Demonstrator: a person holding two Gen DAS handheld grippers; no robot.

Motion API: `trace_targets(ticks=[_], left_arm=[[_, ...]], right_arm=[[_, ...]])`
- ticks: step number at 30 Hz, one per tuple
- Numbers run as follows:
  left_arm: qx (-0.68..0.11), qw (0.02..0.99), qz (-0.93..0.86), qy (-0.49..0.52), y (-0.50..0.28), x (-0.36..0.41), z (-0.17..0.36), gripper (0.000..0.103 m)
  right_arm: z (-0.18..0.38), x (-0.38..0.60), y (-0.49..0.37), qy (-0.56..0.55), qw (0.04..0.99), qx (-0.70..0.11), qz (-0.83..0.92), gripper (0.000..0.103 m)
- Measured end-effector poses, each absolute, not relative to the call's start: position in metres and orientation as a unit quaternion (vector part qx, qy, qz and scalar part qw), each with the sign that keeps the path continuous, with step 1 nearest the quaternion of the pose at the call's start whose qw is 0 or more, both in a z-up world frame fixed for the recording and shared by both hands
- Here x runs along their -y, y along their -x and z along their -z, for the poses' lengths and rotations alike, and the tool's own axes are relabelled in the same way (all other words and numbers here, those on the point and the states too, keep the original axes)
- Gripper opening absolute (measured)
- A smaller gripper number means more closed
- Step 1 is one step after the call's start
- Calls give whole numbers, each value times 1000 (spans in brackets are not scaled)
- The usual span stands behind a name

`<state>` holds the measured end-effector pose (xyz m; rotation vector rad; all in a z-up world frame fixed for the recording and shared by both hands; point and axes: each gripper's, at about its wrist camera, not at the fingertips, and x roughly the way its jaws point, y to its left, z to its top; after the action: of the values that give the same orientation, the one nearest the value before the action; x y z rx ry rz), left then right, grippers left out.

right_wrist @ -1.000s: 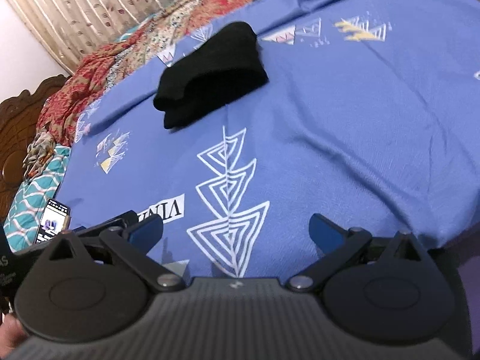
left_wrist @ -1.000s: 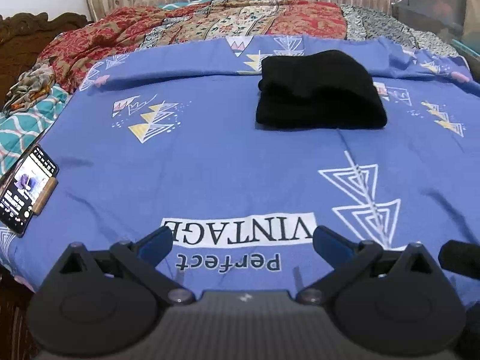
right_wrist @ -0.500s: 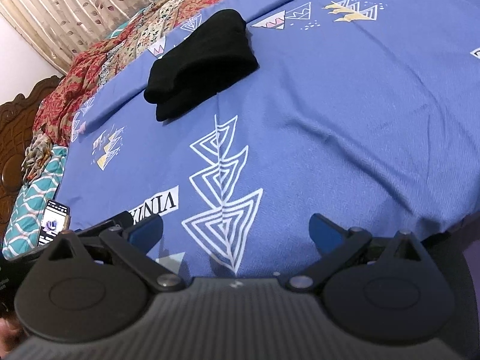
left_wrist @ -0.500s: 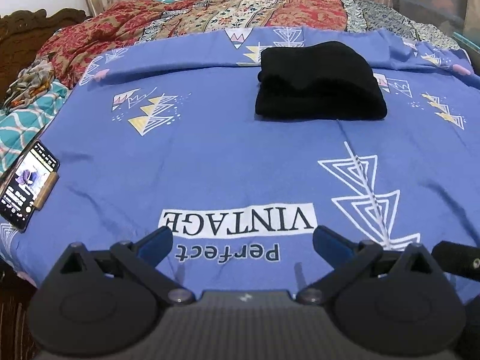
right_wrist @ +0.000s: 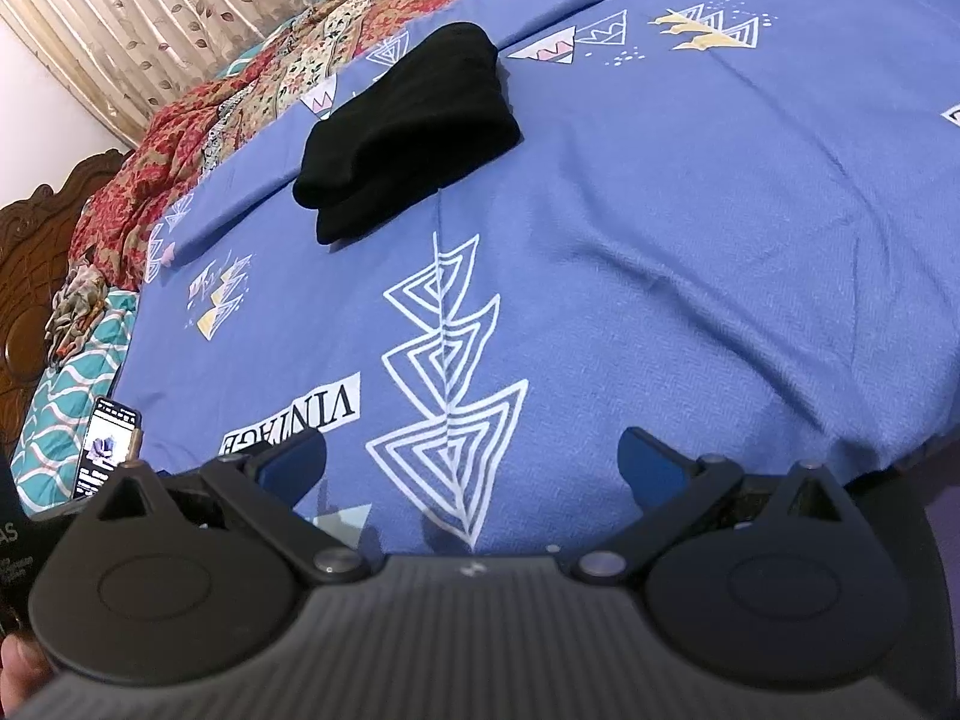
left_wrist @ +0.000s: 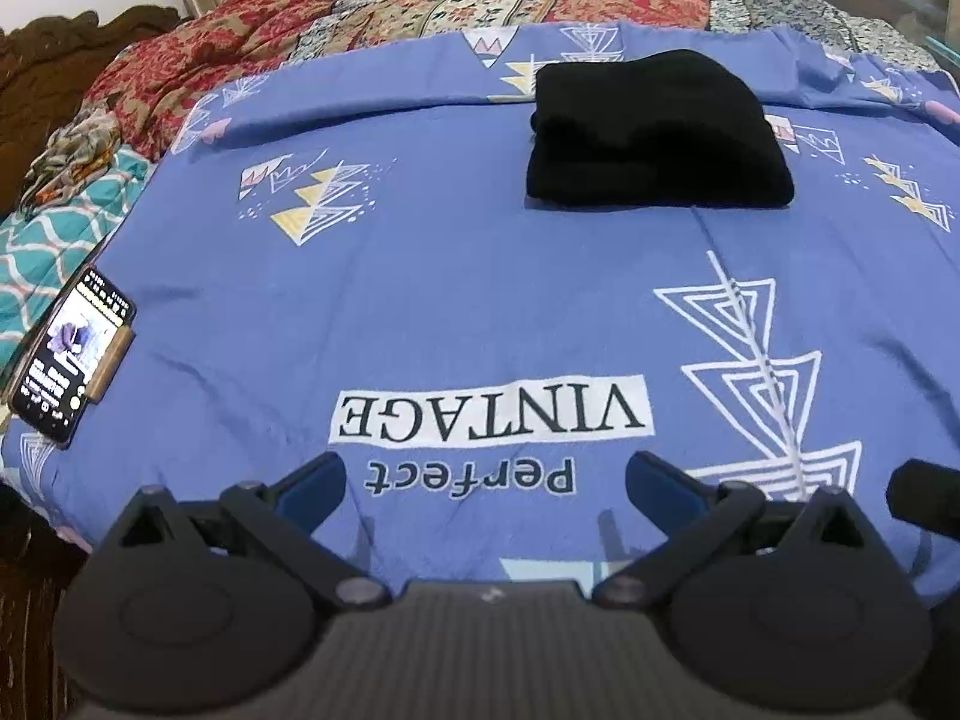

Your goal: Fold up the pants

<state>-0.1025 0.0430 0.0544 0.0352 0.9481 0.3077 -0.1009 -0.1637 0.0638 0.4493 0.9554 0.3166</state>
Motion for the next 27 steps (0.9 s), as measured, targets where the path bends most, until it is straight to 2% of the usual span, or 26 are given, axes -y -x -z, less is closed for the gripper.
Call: trace_targets(ticks=[27], left_arm=[[-439, 874, -192, -79, 103, -42, -45, 103]], right_arm=[[-57, 163, 100, -219, 844, -467, -148, 103]])
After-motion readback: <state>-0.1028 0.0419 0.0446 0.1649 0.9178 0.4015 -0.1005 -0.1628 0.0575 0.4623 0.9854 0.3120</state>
